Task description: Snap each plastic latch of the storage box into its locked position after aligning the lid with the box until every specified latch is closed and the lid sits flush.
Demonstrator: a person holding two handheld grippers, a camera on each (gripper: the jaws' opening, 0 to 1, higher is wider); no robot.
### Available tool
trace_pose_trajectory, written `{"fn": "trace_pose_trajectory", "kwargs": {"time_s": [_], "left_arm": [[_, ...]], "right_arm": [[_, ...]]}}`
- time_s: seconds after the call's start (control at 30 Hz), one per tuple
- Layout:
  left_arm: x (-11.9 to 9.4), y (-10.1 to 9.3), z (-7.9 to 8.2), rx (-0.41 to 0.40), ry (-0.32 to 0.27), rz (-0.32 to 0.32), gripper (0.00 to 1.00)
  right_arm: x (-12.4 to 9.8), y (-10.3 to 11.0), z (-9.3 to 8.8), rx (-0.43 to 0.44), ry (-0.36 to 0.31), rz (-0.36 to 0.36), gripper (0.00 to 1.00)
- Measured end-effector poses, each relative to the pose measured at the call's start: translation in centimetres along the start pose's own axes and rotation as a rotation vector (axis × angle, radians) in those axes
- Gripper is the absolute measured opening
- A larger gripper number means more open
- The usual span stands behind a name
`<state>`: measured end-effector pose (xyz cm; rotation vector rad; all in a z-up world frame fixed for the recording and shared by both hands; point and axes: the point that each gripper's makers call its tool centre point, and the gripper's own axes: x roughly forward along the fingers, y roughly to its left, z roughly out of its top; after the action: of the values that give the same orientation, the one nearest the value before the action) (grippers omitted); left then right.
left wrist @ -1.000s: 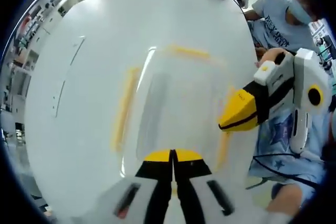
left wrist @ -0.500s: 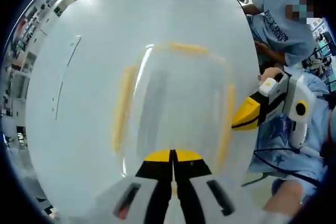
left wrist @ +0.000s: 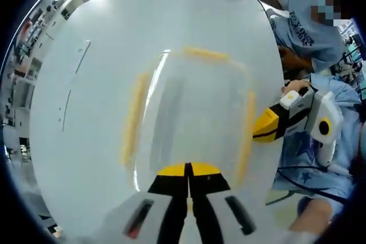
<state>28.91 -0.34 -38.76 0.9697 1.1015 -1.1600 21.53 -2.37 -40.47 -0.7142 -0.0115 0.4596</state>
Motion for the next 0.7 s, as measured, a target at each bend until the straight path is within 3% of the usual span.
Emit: {"fn": "trace_pose_trajectory", "kwargs": {"time_s": [0.1,0.47,0.7], "left_arm": [[0.11,0.07,0.16,0.017,0.022,0.02,0.0],[0.3,0.27,0.24,0.044,0.048,0.021,0.0],[0.31,0.42,0.1,0.001,0.026,0.0,0.0]], "right_arm": [[0.1,0.0,-0.15,-0.054,0.02,-0.023,0.0],[0.41,-0.42,-0.4,-0.071,0.03,-0.024,0.0],[0.4,-0.26,-0.4,-0.062,0.028,-0.029,0.0]]}}
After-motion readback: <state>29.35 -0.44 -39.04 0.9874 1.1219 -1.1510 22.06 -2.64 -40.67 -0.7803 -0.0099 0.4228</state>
